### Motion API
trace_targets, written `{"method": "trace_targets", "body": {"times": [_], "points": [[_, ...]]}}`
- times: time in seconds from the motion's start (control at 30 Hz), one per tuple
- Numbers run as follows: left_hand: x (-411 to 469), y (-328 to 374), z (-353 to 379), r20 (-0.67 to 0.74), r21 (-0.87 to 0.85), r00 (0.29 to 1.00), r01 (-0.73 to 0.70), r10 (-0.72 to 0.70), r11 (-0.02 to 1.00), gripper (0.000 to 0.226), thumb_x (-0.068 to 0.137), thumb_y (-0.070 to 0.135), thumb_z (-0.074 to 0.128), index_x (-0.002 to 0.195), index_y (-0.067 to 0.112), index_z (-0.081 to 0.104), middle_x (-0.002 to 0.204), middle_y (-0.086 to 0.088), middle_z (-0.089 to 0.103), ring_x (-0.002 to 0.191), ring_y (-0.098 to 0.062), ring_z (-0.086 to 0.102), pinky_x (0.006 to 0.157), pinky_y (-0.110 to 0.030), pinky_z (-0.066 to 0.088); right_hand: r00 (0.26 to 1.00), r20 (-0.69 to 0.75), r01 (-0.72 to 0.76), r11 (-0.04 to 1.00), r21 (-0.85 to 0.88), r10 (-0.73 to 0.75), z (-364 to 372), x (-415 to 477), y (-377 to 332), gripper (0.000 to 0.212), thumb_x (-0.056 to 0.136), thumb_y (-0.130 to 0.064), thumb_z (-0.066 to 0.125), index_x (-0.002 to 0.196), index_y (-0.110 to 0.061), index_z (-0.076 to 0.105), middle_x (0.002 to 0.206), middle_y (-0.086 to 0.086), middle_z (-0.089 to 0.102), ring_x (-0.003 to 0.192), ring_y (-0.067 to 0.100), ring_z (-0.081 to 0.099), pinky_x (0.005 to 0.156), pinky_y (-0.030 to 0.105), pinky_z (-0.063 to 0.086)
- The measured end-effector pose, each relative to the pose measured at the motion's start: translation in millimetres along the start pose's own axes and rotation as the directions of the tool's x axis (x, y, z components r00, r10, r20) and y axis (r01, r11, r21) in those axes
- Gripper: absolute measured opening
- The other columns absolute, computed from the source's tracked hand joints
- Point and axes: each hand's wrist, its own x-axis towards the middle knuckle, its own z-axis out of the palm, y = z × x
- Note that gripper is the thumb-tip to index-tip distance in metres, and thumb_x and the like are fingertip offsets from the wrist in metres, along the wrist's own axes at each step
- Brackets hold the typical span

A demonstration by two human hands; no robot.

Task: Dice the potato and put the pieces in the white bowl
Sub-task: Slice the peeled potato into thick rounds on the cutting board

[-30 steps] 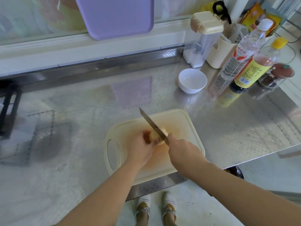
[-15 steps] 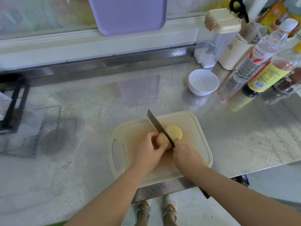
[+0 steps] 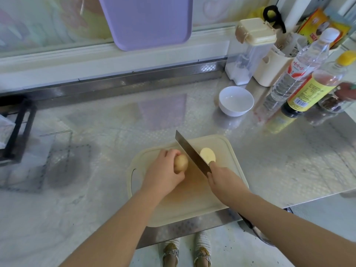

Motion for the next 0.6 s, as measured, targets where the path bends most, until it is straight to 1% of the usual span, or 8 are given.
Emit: {"method": "trace_targets", "body": {"times": [0.03, 0.1, 0.17, 0.27, 0.33, 0.4, 0.53, 0.6], "points": [[2.3, 1.0, 0.1, 0.017, 0.075, 0.999, -0.044, 0.043, 0.996, 0.054, 0.08, 0.035, 0.073, 0.127, 0.035, 0.047, 0.124, 0.01, 0.047, 0.099, -0.014, 0.057, 0.082, -0.03, 0.051, 1.0, -0.004, 0.006, 1.0, -0.004, -0.006, -1.1, 0.8, 0.6, 0.023, 0.109, -0.031, 0.03, 0.122, -0.018, 0.043, 0.082, -0.002, 0.056, 0.07, 0.015, 0.059, 0.063, 0.032, 0.05], [4.9, 3.3, 3.8, 0.043, 0.168, 0.991, -0.134, 0.128, 0.977, 0.051, 0.082, 0.033, 0.071, 0.128, 0.034, 0.048, 0.124, 0.011, 0.047, 0.103, -0.015, 0.056, 0.082, -0.027, 0.047, 1.0, -0.008, 0.015, 1.0, -0.011, -0.015, -3.7, 2.1, 1.2, 0.023, 0.109, -0.031, 0.029, 0.12, -0.017, 0.044, 0.082, -0.001, 0.057, 0.072, 0.019, 0.06, 0.067, 0.038, 0.054], [4.1, 1.0, 9.2, 0.045, 0.16, 0.986, -0.164, 0.159, 0.973, 0.05, 0.083, 0.031, 0.071, 0.129, 0.032, 0.05, 0.125, 0.011, 0.05, 0.107, -0.015, 0.055, 0.087, -0.026, 0.046, 1.0, -0.001, 0.017, 1.0, -0.024, -0.017, -5.9, 2.3, 0.4, 0.023, 0.109, -0.031, 0.029, 0.12, -0.018, 0.043, 0.083, 0.0, 0.059, 0.074, 0.02, 0.062, 0.072, 0.041, 0.057], [-1.7, -9.4, 14.6, 0.011, -0.005, 0.997, -0.075, 0.075, 0.997, 0.052, 0.082, 0.032, 0.074, 0.129, 0.028, 0.053, 0.123, 0.011, 0.052, 0.109, -0.012, 0.055, 0.094, -0.031, 0.049, 1.0, 0.006, 0.014, 0.999, -0.03, -0.014, -9.4, 1.2, -1.3, 0.023, 0.108, -0.031, 0.027, 0.122, -0.018, 0.042, 0.085, 0.001, 0.06, 0.076, 0.021, 0.062, 0.075, 0.043, 0.058], [-5.9, -13.8, 16.4, -0.016, -0.102, 1.0, -0.006, 0.004, 0.995, 0.051, 0.081, 0.038, 0.075, 0.127, 0.027, 0.056, 0.118, 0.013, 0.054, 0.102, -0.006, 0.057, 0.091, -0.029, 0.051, 1.0, -0.017, 0.011, 1.0, -0.009, -0.012, -12.3, -0.1, -3.6, 0.022, 0.108, -0.031, 0.028, 0.121, -0.019, 0.041, 0.084, 0.002, 0.061, 0.074, 0.021, 0.063, 0.074, 0.046, 0.058], [-7.8, -14.6, 19.0, -0.037, -0.17, 0.998, 0.047, -0.054, 0.984, 0.047, 0.081, 0.04, 0.075, 0.123, 0.026, 0.06, 0.112, 0.012, 0.057, 0.095, -0.003, 0.059, 0.087, -0.027, 0.054, 0.999, -0.035, 0.023, 1.0, 0.013, -0.022, -16.2, -2.7, -7.8, 0.018, 0.108, -0.029, 0.029, 0.118, -0.02, 0.041, 0.079, 0.002, 0.06, 0.07, 0.023, 0.063, 0.069, 0.046, 0.057], [-6.9, -10.6, 21.5, -0.078, -0.226, 0.99, 0.093, -0.113, 0.97, 0.037, 0.081, 0.033, 0.076, 0.114, 0.021, 0.064, 0.104, 0.007, 0.064, 0.085, -0.002, 0.061, 0.08, -0.024, 0.052, 0.996, -0.022, 0.081, 0.996, -0.03, -0.081, -19.4, -12.9, -21.1, 0.01, 0.106, -0.023, 0.032, 0.108, -0.019, 0.041, 0.075, 0.003, 0.056, 0.068, 0.025, 0.059, 0.06, 0.042, 0.05], [-6.4, -9.5, 22.2, -0.09, -0.233, 0.987, 0.108, -0.132, 0.966, 0.035, 0.081, 0.032, 0.076, 0.112, 0.019, 0.066, 0.1, 0.007, 0.066, 0.084, -0.004, 0.062, 0.08, -0.025, 0.052, 0.996, -0.002, 0.084, 0.995, -0.047, -0.085, -17.1, -16.9, -26.4, 0.005, 0.105, -0.021, 0.032, 0.102, -0.021, 0.035, 0.074, 0.0, 0.052, 0.065, 0.022, 0.054, 0.056, 0.038, 0.043]]}}
